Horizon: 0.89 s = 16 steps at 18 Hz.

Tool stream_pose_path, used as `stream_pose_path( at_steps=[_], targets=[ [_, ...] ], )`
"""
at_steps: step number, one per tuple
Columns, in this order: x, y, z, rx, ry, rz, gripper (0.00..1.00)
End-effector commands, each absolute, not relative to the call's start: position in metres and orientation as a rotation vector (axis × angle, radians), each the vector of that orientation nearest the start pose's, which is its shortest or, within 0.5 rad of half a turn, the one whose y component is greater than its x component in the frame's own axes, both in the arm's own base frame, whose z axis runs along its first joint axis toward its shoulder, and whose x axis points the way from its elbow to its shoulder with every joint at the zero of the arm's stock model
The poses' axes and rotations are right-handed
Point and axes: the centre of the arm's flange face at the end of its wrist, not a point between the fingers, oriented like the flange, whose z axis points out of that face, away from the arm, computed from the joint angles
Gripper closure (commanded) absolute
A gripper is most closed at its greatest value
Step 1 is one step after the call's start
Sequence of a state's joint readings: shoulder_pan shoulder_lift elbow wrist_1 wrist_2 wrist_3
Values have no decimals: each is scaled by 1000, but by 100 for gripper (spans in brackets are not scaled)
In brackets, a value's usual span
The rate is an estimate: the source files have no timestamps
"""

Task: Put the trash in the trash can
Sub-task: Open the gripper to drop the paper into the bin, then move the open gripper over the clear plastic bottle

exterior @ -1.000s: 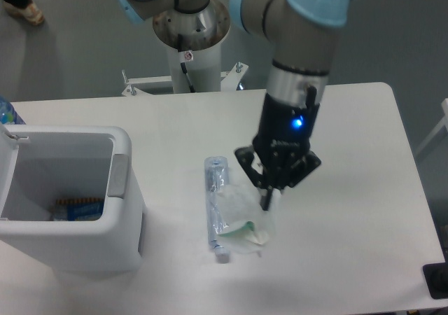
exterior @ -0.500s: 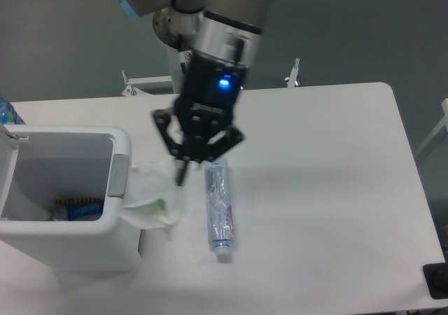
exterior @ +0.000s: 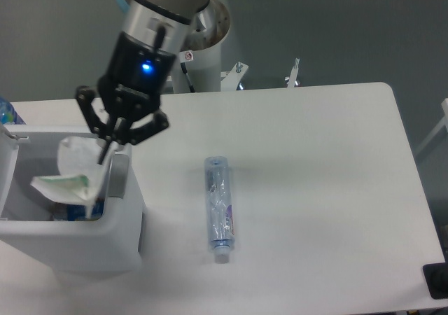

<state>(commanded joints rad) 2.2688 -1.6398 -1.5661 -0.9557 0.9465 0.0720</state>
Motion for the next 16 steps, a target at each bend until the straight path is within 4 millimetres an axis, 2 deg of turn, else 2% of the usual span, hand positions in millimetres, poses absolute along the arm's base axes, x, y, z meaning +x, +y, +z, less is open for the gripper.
stream_pose_path(
  at_steps=[1, 2, 3, 4, 5, 6, 11, 14, 16],
  targets=[
    [-205, 544, 544, -2328, -503, -452, 84],
    [-201, 546, 543, -2333, -476, -451, 77],
    [-200, 548, 542, -2336, -454, -444, 59],
    [-201, 549, 541, -2335, -422, -427, 30],
    [-202, 550, 541, -2337, -386, -408, 9],
    [-203, 552, 542, -2337, -369, -400, 1],
    [-209, 550, 543, -2334, -383, -390, 0],
    [-231, 541, 545, -2332, -439, -340, 0],
    [-254, 535, 541, -2352, -493, -261, 0]
  ],
)
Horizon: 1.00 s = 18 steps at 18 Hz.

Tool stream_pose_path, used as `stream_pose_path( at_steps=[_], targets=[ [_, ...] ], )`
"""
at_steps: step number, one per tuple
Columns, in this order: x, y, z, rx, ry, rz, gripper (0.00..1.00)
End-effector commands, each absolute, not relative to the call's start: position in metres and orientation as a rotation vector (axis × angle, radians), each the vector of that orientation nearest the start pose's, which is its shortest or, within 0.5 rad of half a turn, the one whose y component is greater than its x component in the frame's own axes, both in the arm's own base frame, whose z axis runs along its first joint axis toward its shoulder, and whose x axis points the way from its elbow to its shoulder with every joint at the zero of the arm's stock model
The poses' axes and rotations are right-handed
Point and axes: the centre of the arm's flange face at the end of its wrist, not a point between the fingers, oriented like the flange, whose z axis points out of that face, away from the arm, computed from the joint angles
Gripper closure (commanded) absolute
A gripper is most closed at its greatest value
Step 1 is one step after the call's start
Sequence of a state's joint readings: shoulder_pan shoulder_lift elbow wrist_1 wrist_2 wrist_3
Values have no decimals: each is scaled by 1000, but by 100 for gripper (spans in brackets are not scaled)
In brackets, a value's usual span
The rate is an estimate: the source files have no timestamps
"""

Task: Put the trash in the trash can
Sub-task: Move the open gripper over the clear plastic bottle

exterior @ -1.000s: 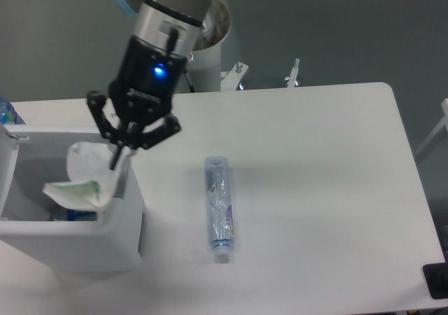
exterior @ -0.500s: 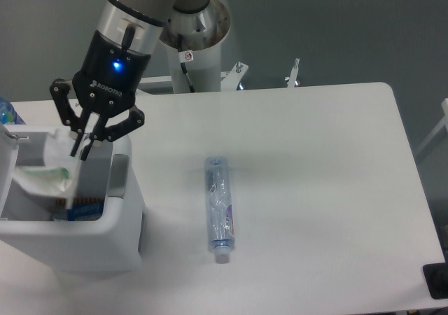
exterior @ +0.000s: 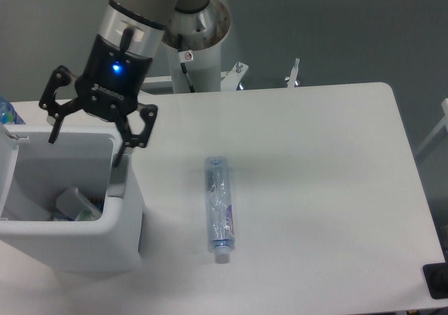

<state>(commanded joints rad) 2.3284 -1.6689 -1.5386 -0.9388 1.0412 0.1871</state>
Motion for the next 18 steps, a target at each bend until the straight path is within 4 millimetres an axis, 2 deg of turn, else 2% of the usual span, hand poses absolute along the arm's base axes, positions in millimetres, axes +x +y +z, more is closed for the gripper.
stream_pose_path(
  at_steps=[4, 8, 10, 14, 18],
  targets=[
    [-295, 531, 525, -2393, -592, -142, 0],
    [-331, 522, 503, -2442, -613, -60, 0],
    [-350, 517, 489, -2470, -647, -26, 0],
    [-376, 521, 451, -2557, -643, 32, 0],
    [-399, 532, 411, -2633, -666, 63, 0]
  ],
)
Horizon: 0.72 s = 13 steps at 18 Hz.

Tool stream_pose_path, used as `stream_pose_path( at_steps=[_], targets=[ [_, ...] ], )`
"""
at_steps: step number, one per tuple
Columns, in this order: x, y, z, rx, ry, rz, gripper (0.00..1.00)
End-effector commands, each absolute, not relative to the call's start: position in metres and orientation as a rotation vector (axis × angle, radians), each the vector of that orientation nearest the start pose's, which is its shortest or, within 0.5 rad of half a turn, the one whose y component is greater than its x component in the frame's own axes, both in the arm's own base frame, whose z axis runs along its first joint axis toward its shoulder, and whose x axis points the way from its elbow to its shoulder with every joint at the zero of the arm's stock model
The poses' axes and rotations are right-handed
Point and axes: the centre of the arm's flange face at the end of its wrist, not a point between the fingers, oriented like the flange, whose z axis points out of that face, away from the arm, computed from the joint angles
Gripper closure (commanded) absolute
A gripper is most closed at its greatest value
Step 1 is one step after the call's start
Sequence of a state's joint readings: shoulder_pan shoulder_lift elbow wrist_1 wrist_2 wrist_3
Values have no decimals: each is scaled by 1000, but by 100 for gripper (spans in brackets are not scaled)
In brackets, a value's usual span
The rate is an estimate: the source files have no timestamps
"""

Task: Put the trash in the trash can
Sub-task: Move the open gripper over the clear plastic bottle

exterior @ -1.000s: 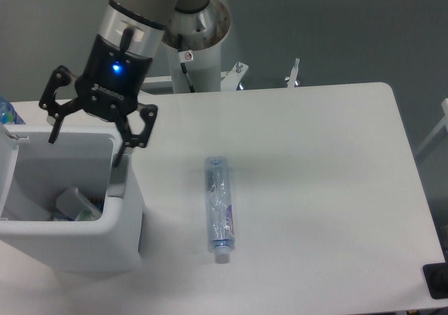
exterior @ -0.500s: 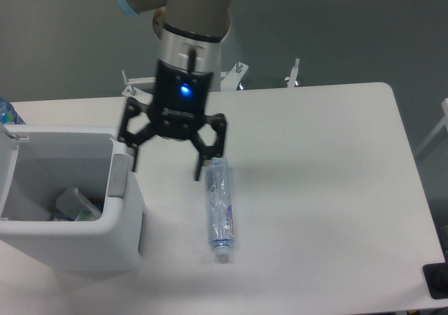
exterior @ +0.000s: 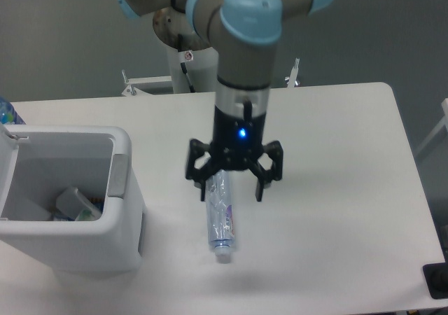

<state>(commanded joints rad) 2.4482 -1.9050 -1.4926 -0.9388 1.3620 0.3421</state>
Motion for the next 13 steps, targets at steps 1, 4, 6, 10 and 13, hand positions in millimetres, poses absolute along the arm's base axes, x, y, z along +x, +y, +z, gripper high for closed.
stream_pose_path(
  at_steps=[1, 4, 6, 10, 13],
  targets=[
    [-404, 537, 402, -2641, -674, 54, 0],
    [-414, 548, 364, -2682, -700, 3, 0],
    [-420, 553, 335, -2716, -716, -28, 0],
    [-424, 559, 306, -2748, -729, -61, 0],
    [-424, 562, 294, -2767, -719, -71, 0]
  ],
)
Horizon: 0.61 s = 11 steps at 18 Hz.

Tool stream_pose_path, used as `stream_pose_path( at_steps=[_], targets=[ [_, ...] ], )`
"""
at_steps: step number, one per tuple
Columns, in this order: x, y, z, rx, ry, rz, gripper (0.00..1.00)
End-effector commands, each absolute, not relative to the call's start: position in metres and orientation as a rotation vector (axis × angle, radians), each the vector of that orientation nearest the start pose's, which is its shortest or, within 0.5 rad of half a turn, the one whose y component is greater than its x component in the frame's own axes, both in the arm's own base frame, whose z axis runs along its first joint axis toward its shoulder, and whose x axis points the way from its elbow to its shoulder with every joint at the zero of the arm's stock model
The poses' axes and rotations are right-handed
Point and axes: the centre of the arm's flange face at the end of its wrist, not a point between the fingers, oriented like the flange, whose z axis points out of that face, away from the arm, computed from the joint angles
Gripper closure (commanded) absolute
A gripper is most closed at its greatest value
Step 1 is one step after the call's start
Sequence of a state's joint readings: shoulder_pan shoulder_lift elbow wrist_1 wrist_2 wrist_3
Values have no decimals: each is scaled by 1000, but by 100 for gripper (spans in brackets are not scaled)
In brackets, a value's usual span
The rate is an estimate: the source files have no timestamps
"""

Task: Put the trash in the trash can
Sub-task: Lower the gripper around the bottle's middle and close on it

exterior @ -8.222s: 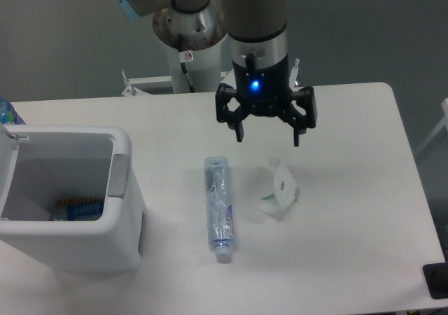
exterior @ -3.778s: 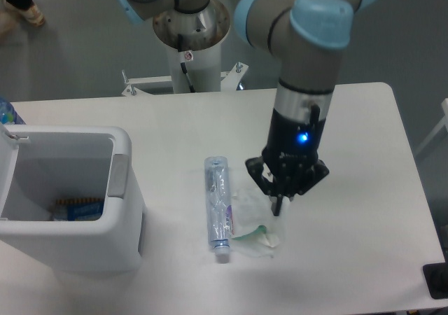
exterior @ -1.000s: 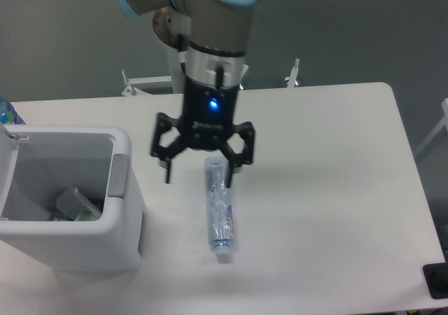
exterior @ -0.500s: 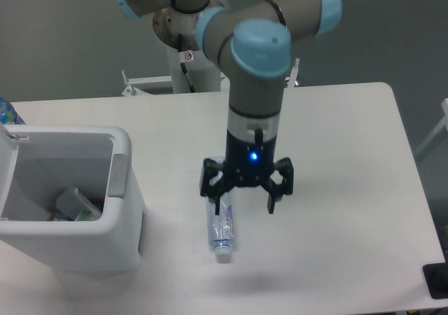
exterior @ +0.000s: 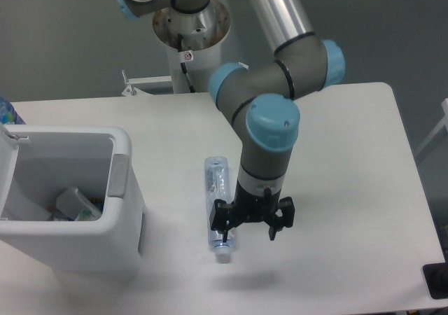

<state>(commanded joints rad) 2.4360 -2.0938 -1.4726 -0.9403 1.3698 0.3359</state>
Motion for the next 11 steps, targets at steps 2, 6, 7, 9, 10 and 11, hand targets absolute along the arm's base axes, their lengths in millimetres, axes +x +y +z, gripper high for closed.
stream_pose_path(
  at_steps=[2, 6, 7, 9, 10, 11],
  targets=[
    [-421, 568, 281, -2785, -706, -84, 0],
    [-414, 578, 263, -2809, -688, -110, 0],
    [-413, 578, 260, -2814, -688, -115, 0],
    [-413, 580, 250, -2824, -695, -128, 0],
    [-413, 581, 247, -2828, -699, -130, 0],
    [-413, 581, 240, -2833, -706, -139, 0]
  ],
)
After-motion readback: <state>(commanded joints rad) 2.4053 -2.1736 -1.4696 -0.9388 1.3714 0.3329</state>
